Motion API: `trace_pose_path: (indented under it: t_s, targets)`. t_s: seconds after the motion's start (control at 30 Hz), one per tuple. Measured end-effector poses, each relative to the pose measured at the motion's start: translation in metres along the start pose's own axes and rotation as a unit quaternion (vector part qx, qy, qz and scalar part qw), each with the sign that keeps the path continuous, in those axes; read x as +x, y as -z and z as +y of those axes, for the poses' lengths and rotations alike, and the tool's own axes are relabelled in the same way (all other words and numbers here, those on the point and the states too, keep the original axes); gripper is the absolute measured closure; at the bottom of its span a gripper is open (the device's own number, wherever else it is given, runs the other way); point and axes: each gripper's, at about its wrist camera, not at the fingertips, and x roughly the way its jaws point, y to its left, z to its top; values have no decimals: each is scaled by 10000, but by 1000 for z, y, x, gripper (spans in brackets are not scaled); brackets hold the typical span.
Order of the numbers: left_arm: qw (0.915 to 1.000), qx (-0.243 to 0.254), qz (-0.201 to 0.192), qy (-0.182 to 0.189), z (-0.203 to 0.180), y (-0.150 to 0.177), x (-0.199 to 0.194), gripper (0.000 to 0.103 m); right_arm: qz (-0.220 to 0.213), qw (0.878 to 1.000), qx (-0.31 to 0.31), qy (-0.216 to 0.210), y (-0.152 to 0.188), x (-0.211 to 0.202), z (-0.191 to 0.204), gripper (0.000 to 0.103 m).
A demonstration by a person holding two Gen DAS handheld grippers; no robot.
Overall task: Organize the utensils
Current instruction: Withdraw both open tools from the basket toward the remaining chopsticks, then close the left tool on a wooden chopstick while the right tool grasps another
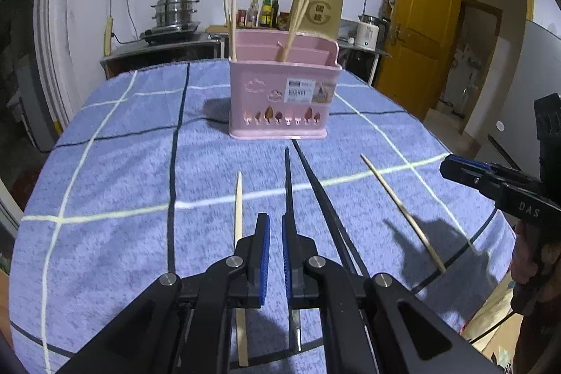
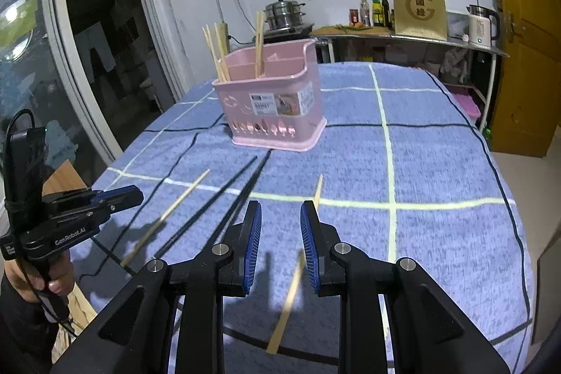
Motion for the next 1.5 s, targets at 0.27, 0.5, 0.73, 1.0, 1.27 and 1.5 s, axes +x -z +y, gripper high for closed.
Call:
trace_pose_path:
  t_s: [0.27,0.5,0.73,1.0,1.27,1.5]
  targets:
    - [9998,34,173,-128,6,0,19,89,255,9996,45,143,5,17,-7,79]
    - [9986,100,426,-294,18,-10,43,85,516,9984,21,226,2,40,-8,79]
    - [9963,198,758,-357,25,-20,75,85,776,9962,-71,394,-7,65,-9,79]
    - [9938,225,1026,-357,30,-29,100,85,1003,9932,-142,568,-19,92,-12,79]
    - [9940,294,980,-393,29,-33,109,85,1257,9893,-162,726,-21,115,-17,79]
    - [9921,534,989,-554,19,-35,114,85,1277,9879,-297,825,-22,121,-13,80]
